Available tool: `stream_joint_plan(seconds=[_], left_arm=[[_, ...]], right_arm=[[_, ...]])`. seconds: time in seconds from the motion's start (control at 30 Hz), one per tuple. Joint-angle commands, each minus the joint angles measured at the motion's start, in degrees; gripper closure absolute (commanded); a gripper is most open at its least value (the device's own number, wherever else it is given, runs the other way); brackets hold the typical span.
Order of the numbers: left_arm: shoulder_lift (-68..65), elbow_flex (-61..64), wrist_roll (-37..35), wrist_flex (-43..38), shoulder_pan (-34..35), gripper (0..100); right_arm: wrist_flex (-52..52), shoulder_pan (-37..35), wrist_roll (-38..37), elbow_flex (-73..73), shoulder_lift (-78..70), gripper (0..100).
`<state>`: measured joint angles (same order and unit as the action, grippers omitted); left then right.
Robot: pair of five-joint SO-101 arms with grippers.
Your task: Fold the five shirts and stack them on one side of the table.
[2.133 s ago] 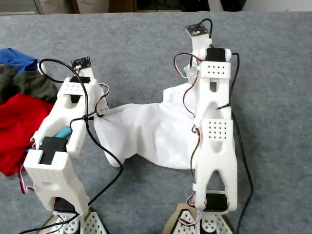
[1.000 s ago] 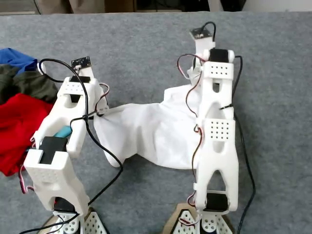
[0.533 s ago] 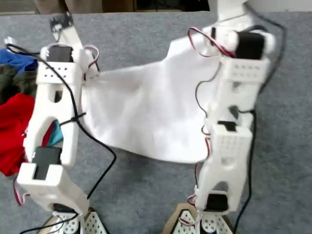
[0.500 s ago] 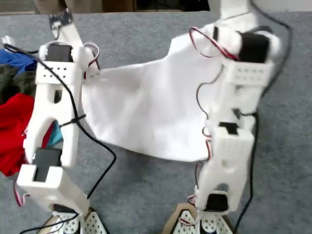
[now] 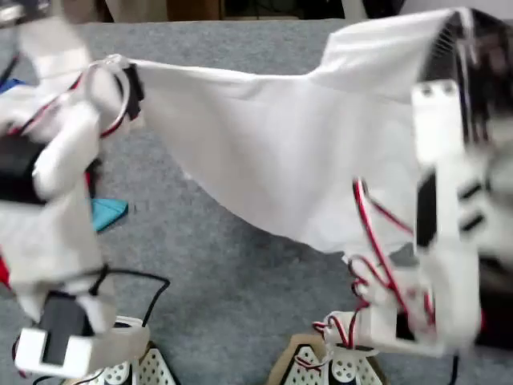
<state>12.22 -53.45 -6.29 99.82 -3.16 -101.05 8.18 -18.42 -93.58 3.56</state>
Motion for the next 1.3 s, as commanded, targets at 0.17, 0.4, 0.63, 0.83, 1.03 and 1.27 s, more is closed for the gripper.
stream_joint_plan(seconds=[0.17,0.4,0.63,0.83,1.03,1.27], left_arm=[[14.5,-1.9,2.2,1.0,-0.1,98],[30.3,12.9,2.1,1.0,-0.1,98],[43.9,38.4,2.2,1.0,-0.2,98],[45.1,61.6,2.2,-9.1,0.2,98],[45.0,80.5,2.2,-33.4,0.3,98],[44.7,93.5,1.8,-66.8,3.7,98]], right_arm=[[3.2,7.2,-0.4,-1.6,10.9,99.3],[3.3,7.2,-2.1,-1.5,17.2,99.3],[2.3,6.8,-2.0,3.6,17.0,99.3],[2.7,1.5,-1.9,20.6,12.7,99.4],[13.9,-2.7,-1.8,35.7,4.3,99.4],[31.3,-2.7,2.6,45.1,-6.7,99.4]])
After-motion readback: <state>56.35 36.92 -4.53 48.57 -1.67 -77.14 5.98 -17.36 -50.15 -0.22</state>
